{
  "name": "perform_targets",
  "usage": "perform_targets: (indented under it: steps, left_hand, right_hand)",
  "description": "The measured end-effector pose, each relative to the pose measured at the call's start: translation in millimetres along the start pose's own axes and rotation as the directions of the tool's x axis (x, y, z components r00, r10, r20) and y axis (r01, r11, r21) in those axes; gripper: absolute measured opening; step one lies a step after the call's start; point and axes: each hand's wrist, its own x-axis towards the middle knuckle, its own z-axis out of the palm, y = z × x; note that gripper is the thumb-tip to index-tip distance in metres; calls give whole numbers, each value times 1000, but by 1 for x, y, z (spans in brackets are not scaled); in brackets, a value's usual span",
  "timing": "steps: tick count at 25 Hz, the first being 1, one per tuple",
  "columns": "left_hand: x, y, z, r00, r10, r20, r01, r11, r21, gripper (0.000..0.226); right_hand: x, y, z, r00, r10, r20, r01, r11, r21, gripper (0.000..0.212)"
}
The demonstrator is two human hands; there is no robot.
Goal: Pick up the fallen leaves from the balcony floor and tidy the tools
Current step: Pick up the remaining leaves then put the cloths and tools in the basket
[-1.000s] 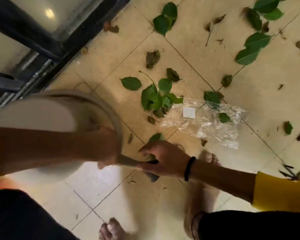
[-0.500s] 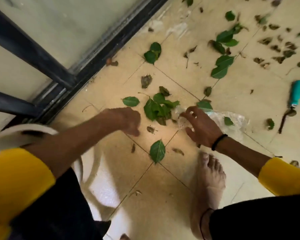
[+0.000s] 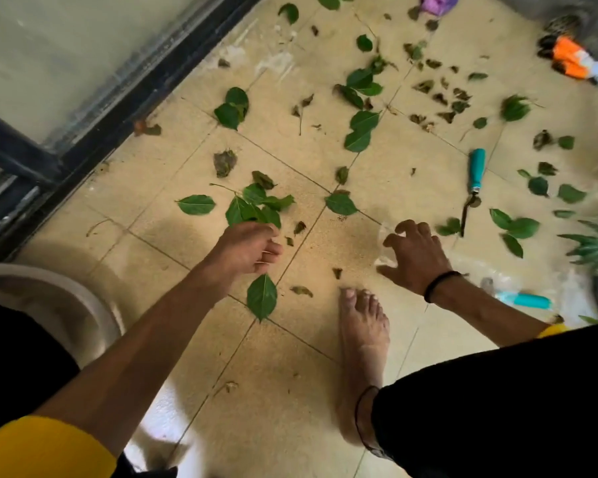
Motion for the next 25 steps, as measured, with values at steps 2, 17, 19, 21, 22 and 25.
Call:
perform_targets:
  steps: [2, 17, 19, 21, 22, 25]
  left_hand:
    - [2, -3, 1, 998, -31, -51, 24, 991, -133, 18]
    - [1, -120, -26, 956, -9, -294, 70, 978, 198, 26]
    - [4, -118, -15, 977, -46, -207, 81, 983, 164, 26]
    - [7, -113, -8, 986, -63, -155, 95, 974, 207, 28]
    - [10, -111, -7, 988, -68, -138, 98, 971, 217, 30]
    - [12, -107, -8, 987, -47, -156, 74, 983, 168, 33]
  right_hand:
    - [-2, -16, 7, 998, -48, -28, 53, 978, 204, 56]
    - [-10, -202, 36, 941, -329, 81, 200, 731, 652, 99]
    - [-9, -213, 39, 938, -337, 73, 224, 756, 615, 97]
    - [-10, -217, 41, 936, -350, 31, 266, 762, 590, 74]
    - [-10, -216, 40, 935, -354, 13, 277, 751, 599, 59]
    - [-4, -205, 39, 943, -332, -9, 266, 738, 621, 26]
